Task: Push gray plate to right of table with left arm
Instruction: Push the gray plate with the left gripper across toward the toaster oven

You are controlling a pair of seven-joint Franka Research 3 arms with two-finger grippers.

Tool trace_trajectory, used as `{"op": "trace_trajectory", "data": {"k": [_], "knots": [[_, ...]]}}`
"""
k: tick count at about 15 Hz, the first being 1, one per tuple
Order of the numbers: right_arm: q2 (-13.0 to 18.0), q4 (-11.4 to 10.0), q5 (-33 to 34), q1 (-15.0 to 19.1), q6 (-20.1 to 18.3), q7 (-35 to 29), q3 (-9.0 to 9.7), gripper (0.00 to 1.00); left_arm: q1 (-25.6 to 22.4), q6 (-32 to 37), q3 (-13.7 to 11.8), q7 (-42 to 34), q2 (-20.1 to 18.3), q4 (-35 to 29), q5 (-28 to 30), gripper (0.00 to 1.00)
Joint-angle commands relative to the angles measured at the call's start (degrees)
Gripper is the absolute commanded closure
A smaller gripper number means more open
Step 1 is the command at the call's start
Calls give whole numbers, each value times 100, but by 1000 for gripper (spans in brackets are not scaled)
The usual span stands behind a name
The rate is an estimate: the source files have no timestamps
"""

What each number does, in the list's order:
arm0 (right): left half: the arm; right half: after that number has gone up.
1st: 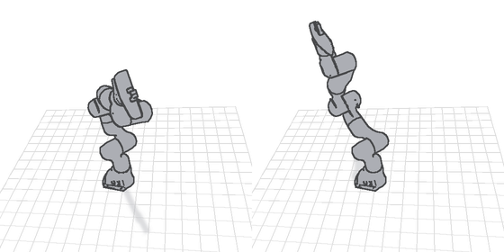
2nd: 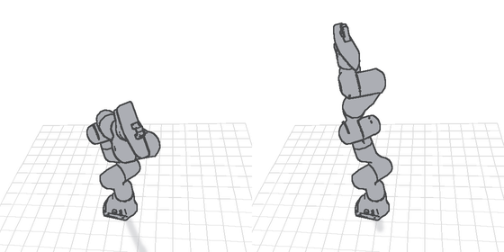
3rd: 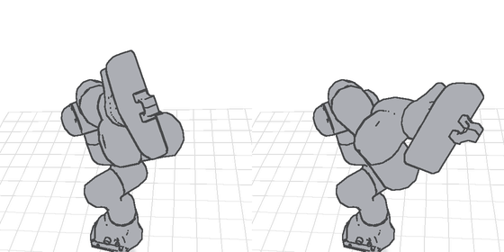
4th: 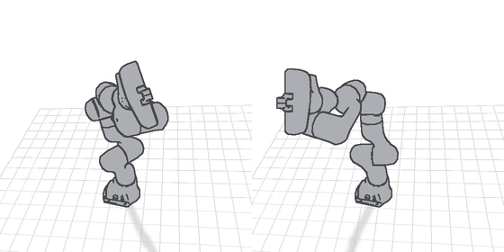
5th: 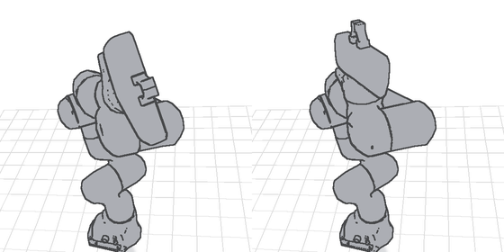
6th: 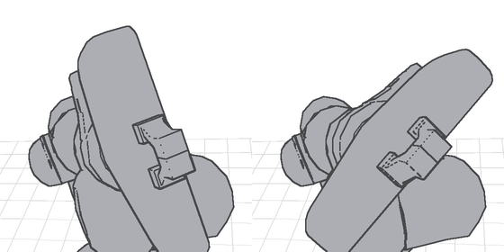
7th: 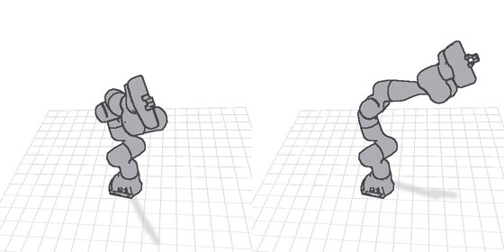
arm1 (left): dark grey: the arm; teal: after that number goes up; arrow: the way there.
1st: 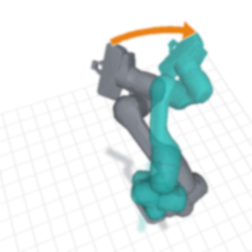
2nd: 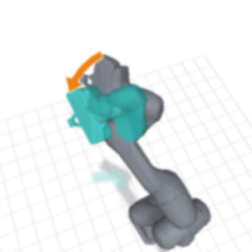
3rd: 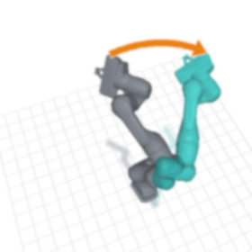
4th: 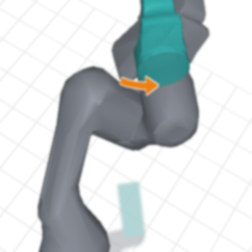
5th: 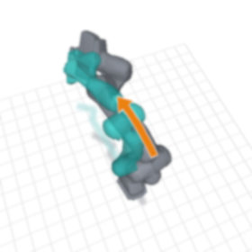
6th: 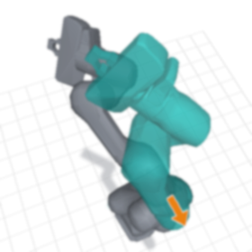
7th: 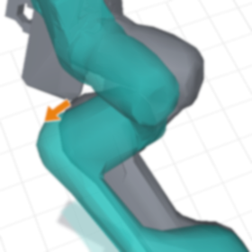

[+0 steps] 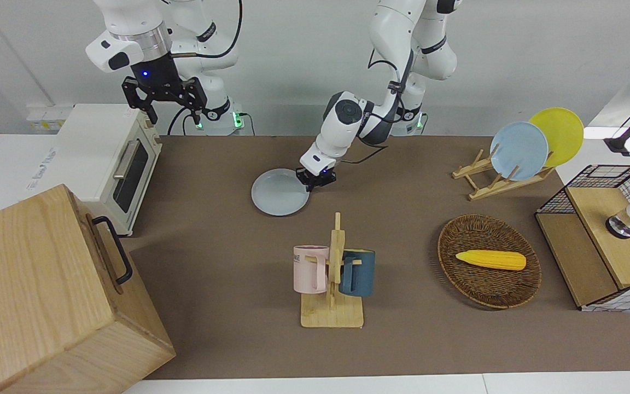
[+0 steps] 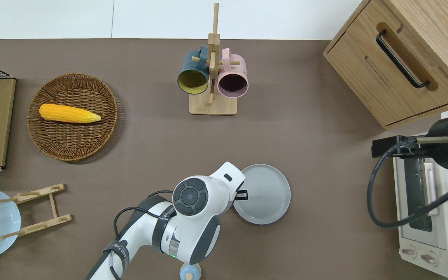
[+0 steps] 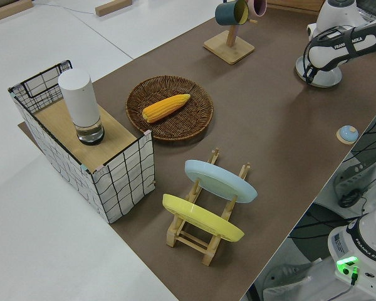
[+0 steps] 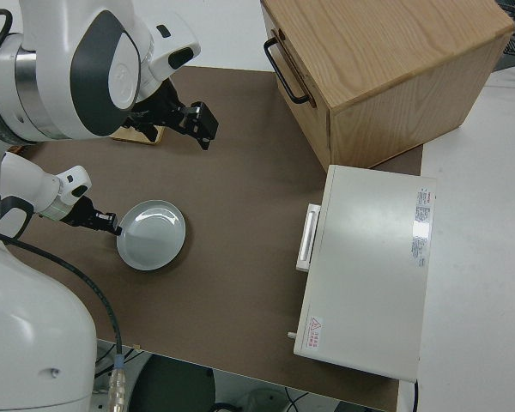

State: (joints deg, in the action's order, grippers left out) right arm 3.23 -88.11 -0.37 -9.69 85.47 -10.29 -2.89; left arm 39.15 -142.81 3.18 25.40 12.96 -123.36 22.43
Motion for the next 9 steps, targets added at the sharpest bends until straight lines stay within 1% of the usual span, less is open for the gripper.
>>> {"op": "trace_trajectory", "data": {"k": [1, 4, 9], "knots": [[-33, 57, 2, -33, -65, 18, -27, 5, 392, -124, -186, 18, 400, 330, 182, 1000], [-33, 57, 2, -33, -65, 10, -27, 5, 506, -124, -221, 26, 506, 444, 217, 1000], [-33, 57, 2, -33, -65, 10, -27, 5, 664, -124, -283, 26, 532, 541, 428, 1000]]}}
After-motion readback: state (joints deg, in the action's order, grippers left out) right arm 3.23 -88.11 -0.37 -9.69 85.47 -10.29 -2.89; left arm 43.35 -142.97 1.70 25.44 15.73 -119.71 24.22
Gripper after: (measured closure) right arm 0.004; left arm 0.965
